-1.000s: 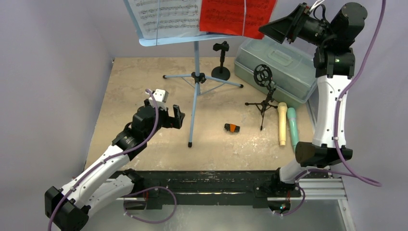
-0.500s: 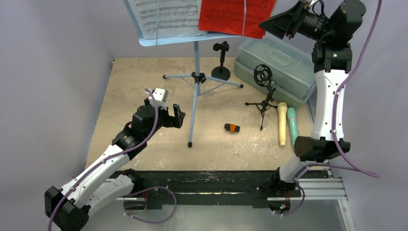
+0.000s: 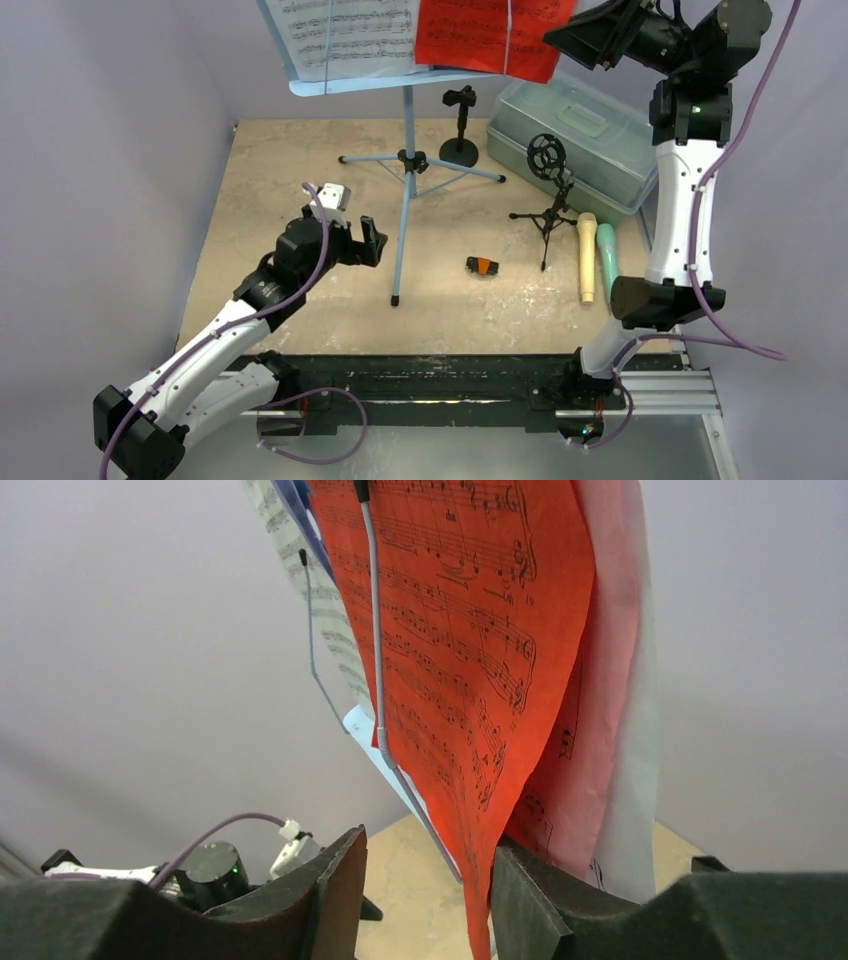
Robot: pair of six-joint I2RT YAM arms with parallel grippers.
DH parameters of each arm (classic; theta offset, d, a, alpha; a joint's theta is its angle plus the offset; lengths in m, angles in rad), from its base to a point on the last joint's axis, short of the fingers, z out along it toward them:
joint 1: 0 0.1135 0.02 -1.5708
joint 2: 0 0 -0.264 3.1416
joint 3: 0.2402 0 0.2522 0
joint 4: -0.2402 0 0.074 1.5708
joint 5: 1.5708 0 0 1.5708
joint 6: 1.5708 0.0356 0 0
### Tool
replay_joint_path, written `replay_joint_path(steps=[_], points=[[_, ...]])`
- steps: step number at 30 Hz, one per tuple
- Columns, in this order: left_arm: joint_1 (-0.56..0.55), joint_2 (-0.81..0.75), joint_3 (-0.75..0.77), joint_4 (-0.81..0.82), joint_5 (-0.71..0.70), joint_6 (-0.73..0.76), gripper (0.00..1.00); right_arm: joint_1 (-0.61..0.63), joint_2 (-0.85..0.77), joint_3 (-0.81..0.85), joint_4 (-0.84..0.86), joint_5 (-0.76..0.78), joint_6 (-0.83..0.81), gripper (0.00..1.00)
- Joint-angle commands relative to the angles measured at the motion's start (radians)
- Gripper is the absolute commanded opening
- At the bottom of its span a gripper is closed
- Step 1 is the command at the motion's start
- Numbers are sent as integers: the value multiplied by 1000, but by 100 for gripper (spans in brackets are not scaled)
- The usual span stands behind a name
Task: Pack up the instrument practice props
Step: Pick up the sheet music from the music stand.
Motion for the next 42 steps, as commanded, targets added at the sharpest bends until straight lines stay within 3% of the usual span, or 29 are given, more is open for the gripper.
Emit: replay_joint_path(steps=[1, 6, 12, 25, 42], points=[[3, 0, 52, 41, 25, -23, 98, -3, 16, 43, 149, -25, 101, 46], [4, 0, 54, 49, 37, -36, 98, -1, 38, 86, 164, 16, 90, 39], [4, 6, 56, 58, 55, -59, 98, -2, 48, 141, 59, 94, -1, 0], [3, -8, 57, 56, 66, -73, 98, -5, -42, 341, -249, 333, -331, 0], [3, -20, 44, 59, 72, -78, 98, -13, -107, 428, -367, 506, -476, 0]])
